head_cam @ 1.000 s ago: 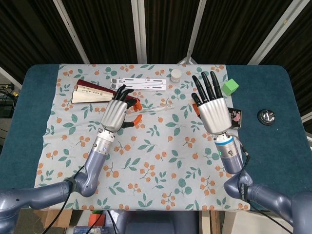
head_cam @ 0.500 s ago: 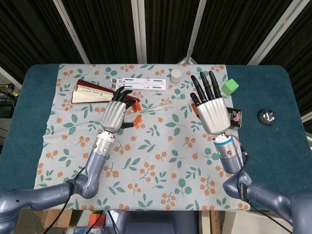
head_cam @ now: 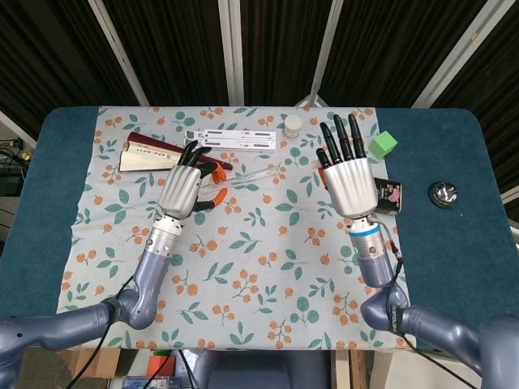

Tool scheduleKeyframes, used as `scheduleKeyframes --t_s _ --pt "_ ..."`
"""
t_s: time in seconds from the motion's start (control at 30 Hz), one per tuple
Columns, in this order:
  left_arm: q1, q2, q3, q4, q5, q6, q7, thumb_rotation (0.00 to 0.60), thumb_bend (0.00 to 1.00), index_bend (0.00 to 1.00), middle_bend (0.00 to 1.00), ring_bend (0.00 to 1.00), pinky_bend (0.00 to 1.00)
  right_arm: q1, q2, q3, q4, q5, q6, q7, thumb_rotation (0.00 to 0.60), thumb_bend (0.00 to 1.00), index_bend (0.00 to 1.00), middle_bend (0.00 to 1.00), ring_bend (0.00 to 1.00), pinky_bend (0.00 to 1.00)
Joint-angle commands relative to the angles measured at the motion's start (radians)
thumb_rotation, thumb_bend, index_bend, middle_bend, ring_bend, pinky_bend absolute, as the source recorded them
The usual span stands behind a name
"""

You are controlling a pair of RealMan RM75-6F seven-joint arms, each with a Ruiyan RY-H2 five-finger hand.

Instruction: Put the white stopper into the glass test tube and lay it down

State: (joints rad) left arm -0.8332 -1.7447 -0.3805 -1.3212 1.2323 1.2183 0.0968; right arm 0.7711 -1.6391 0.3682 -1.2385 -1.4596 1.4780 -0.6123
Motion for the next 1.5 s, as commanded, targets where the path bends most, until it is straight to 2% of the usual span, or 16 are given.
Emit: scheduleKeyframes --t_s 0.03,0.37,0.6,1.5 --pt "0.0 0.001 0.0 0.0 -0.001 -0.001 -0.003 0.6 0.6 0.63 0.65 0.16 0.0 0.012 -0.005 0.014 -0.042 0.017 -0.006 -0.068 0.6 0.42 0.74 0.23 0.0 0.0" --pt "-0.008 -0.019 -0.008 -0.001 -0.023 -0.004 0.019 0.6 0.6 0.63 0.65 0.16 0.0 0.026 -0.002 0.009 -0.072 0.005 -0.004 -0.147 0.6 0.42 0.74 0.23 0.0 0.0" --pt "-0.019 -0.042 -0.031 -0.001 -0.065 -0.007 0.052 0.6 0.6 0.63 0.65 0.16 0.0 0.028 0.005 0.003 -0.078 0.007 -0.011 -0.179 0.6 0.42 0.75 0.23 0.0 0.0" --pt "-0.061 -0.087 -0.043 0.029 -0.09 -0.029 0.09 0.6 0.6 0.63 0.65 0.16 0.0 0.072 -0.018 0.02 -0.046 0.055 -0.057 -0.223 0.6 0.42 0.75 0.23 0.0 0.0"
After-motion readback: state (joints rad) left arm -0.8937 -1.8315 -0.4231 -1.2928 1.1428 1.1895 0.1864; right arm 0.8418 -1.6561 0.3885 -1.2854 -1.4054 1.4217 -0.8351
